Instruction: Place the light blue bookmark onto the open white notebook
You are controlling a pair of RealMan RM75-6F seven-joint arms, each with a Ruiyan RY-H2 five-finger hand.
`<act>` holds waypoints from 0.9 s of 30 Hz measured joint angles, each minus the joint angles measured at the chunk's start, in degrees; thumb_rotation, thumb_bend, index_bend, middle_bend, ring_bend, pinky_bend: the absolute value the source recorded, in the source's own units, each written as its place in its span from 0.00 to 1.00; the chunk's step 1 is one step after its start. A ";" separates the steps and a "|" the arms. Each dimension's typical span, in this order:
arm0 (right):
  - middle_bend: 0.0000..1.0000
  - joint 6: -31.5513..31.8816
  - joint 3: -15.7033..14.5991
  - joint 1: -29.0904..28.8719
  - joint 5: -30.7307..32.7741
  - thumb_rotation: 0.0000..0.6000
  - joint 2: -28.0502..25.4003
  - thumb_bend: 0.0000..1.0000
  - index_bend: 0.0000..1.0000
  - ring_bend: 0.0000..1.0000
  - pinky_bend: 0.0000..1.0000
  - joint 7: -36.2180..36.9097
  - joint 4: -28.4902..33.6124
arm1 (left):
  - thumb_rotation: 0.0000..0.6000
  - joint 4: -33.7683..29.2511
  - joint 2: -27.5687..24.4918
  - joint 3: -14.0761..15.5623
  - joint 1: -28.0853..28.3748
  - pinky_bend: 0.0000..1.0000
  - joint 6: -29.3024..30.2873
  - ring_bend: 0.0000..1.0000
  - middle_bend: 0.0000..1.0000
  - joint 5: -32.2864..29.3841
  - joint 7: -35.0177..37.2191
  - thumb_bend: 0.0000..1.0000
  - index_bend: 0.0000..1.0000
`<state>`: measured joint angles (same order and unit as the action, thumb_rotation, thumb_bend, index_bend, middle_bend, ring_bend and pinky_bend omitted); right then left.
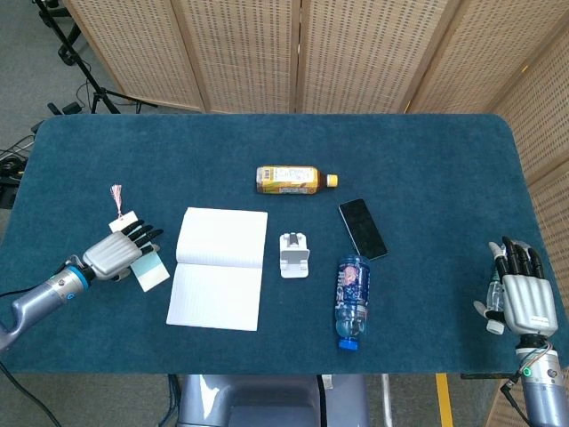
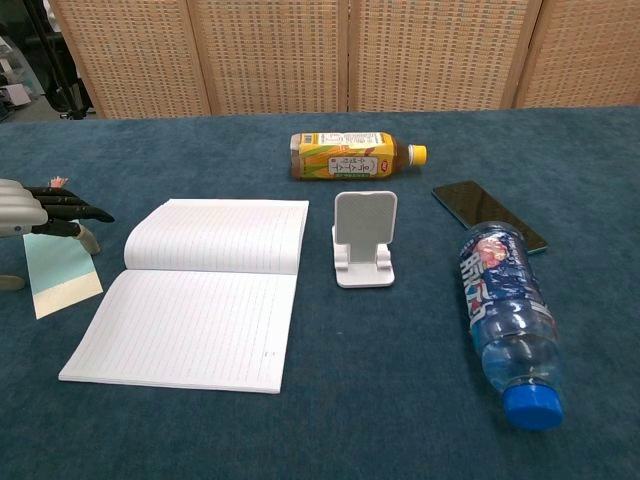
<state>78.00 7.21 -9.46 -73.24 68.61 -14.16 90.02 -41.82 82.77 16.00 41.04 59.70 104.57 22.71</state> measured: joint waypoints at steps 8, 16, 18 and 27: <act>0.00 0.06 -0.06 0.02 -0.13 1.00 -0.02 0.00 0.00 0.00 0.00 0.08 0.06 | 1.00 -0.51 -0.03 -0.07 0.02 0.00 -0.13 0.00 0.00 -0.20 -0.65 0.34 0.25; 0.00 0.13 -0.05 0.07 -0.17 1.00 -0.10 0.00 0.00 0.00 0.00 0.22 0.11 | 1.00 -0.96 -0.10 -0.11 0.00 0.00 -0.35 0.00 0.00 -0.42 -1.09 0.34 0.25; 0.00 0.10 -0.08 0.08 -0.19 1.00 -0.10 0.00 0.00 0.00 0.00 0.20 0.11 | 1.00 -1.04 -0.14 -0.10 0.00 0.00 -0.36 0.00 0.00 -0.43 -1.21 0.34 0.25; 0.00 0.11 -0.11 0.08 -0.22 1.00 -0.10 0.00 0.00 0.00 0.00 0.14 0.17 | 1.00 -1.43 -0.41 -0.08 0.06 0.00 -0.71 0.00 0.00 -0.62 -1.22 0.33 0.25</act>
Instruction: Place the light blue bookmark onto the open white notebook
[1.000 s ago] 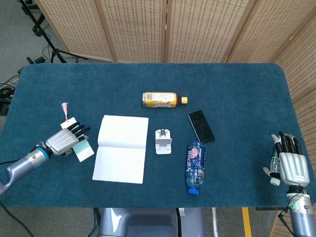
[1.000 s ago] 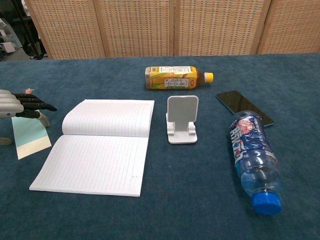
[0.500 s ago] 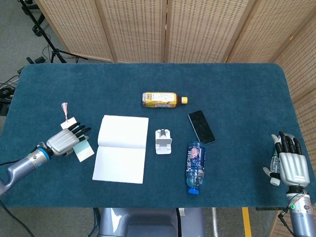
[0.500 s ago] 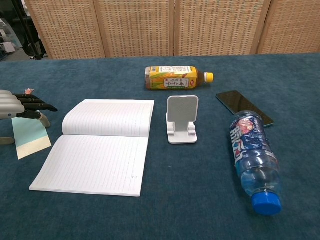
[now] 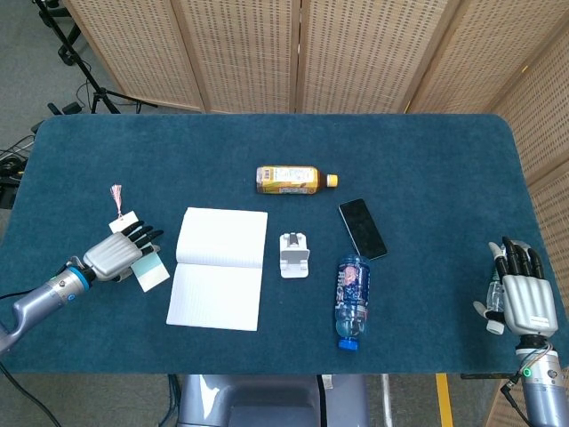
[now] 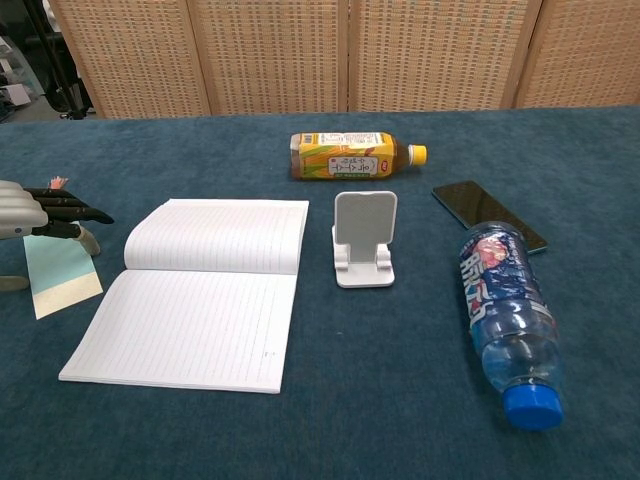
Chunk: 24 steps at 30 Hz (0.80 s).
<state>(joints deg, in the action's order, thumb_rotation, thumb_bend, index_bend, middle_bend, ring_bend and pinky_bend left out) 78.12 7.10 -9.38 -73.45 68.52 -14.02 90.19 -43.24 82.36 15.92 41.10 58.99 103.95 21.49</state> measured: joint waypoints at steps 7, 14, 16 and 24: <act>0.00 0.00 -0.04 0.01 -0.05 1.00 0.00 0.00 0.00 0.00 0.00 0.02 -0.01 | 1.00 0.01 0.29 -0.06 -0.06 0.00 -0.22 0.00 0.00 -0.13 -0.53 0.33 0.25; 0.00 0.03 -0.06 0.04 -0.15 1.00 -0.05 0.00 0.00 0.00 0.00 0.14 0.04 | 1.00 0.61 0.88 -0.45 -0.38 0.00 0.02 0.00 0.00 -0.48 -1.37 0.37 0.27; 0.00 0.03 -0.09 0.03 -0.22 1.00 -0.04 0.00 0.00 0.00 0.00 0.14 0.04 | 1.00 0.64 0.95 -0.62 -0.50 0.00 0.18 0.00 0.00 -0.67 -1.37 0.38 0.28; 0.00 0.07 -0.14 0.04 -0.32 1.00 -0.03 0.00 0.00 0.00 0.00 0.13 0.04 | 1.00 0.69 0.94 -1.12 -0.80 0.00 0.72 0.00 0.00 -1.13 -1.76 0.39 0.30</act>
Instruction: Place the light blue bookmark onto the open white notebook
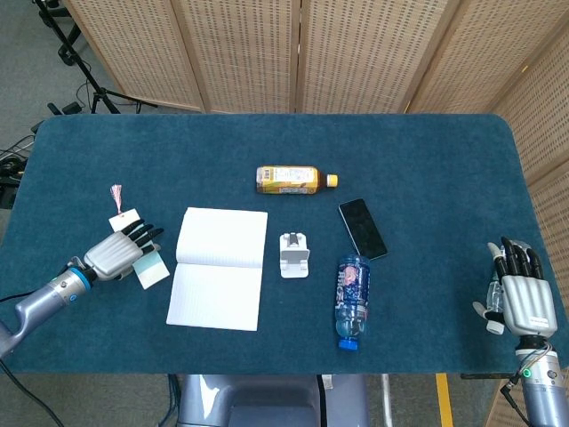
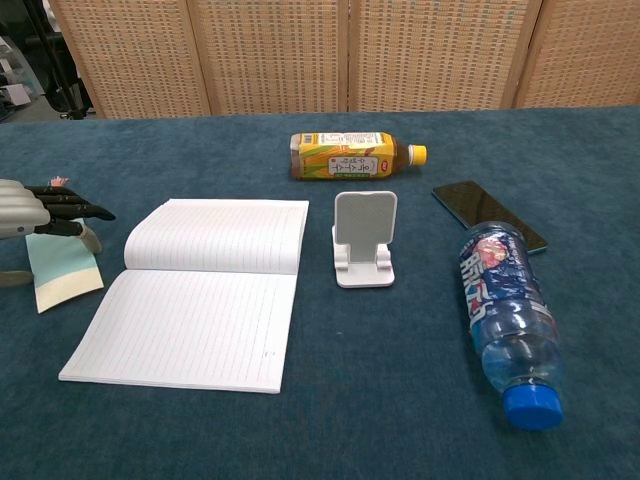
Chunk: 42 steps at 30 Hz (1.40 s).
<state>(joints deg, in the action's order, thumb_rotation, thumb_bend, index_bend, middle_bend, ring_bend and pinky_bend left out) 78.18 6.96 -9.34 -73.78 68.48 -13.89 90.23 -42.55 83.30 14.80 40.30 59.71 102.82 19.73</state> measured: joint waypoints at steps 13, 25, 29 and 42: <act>0.00 0.06 0.02 0.03 -0.04 1.00 -0.09 0.00 0.00 0.00 0.00 0.06 0.13 | 1.00 -2.04 -2.42 -1.64 0.21 0.00 1.05 0.00 0.00 -1.34 -0.16 0.39 0.30; 0.00 0.26 -0.08 0.17 -0.59 1.00 -0.52 0.00 0.00 0.00 0.00 0.79 0.43 | 1.00 -12.72 -8.96 -3.16 1.31 0.00 -0.57 0.00 0.00 -3.36 -2.89 0.38 0.32; 0.00 1.19 -0.20 0.55 -1.52 1.00 -1.04 0.00 0.00 0.00 0.00 1.64 0.89 | 1.00 -19.57 -12.51 -3.87 1.96 0.00 -2.27 0.00 0.00 -4.72 -4.69 0.38 0.33; 0.00 2.59 -0.74 1.36 -3.76 1.00 -2.27 0.00 0.00 0.00 0.00 3.70 2.07 | 1.00 -41.47 -24.04 -6.90 5.48 0.00 -13.22 0.00 0.00 -12.06 -15.31 0.38 0.33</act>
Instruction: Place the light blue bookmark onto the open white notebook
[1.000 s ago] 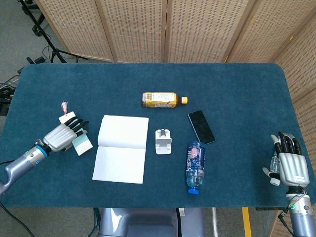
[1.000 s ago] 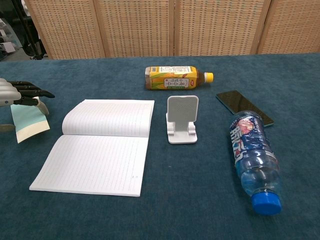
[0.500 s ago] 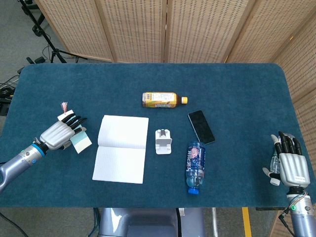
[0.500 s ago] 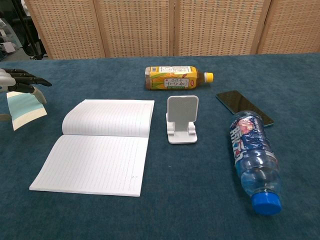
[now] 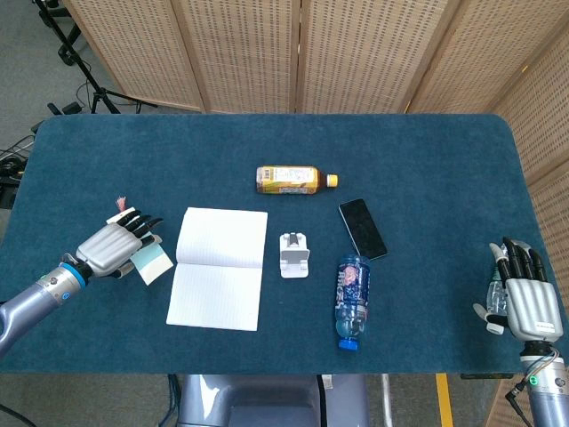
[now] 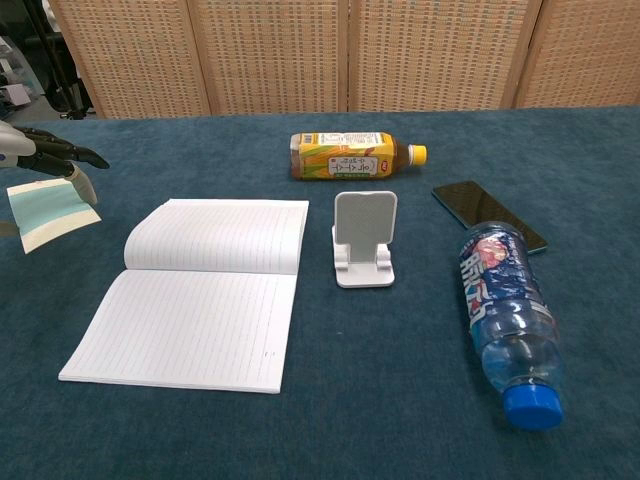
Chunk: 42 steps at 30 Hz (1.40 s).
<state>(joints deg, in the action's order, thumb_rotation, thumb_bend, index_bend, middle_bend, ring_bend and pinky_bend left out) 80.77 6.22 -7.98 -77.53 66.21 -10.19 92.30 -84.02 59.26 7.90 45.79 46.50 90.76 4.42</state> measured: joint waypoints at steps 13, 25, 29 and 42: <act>0.00 2.20 -0.41 1.18 -2.87 1.00 -1.84 0.00 0.00 0.00 0.00 3.70 1.09 | 1.00 -13.55 -5.17 -3.13 4.37 0.00 -11.42 0.00 0.00 -15.27 -13.61 0.38 0.33; 0.00 2.95 -0.49 1.67 -3.80 1.00 -2.36 0.00 0.00 0.00 0.00 4.70 1.33 | 1.00 -20.58 -5.78 -3.60 8.57 0.00 -12.91 0.00 0.00 -33.79 -24.38 0.37 0.34; 0.00 3.07 -0.46 1.79 -3.91 1.00 -2.49 0.00 0.00 0.00 0.00 4.98 1.35 | 1.00 -22.22 -5.42 -3.22 10.62 0.00 -12.75 0.00 0.00 -39.17 -26.57 0.37 0.34; 0.00 3.86 0.00 2.35 -3.80 1.00 -3.24 0.00 0.00 0.00 0.00 6.66 1.47 | 1.00 -25.33 -1.75 -1.36 17.93 0.00 -12.06 0.00 0.00 -50.64 -30.81 0.38 0.35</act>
<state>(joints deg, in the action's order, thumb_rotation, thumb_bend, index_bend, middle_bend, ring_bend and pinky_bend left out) 84.63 6.23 -5.63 -81.33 62.97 -3.53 93.77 -109.35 57.51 6.53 63.72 34.43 40.12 -26.39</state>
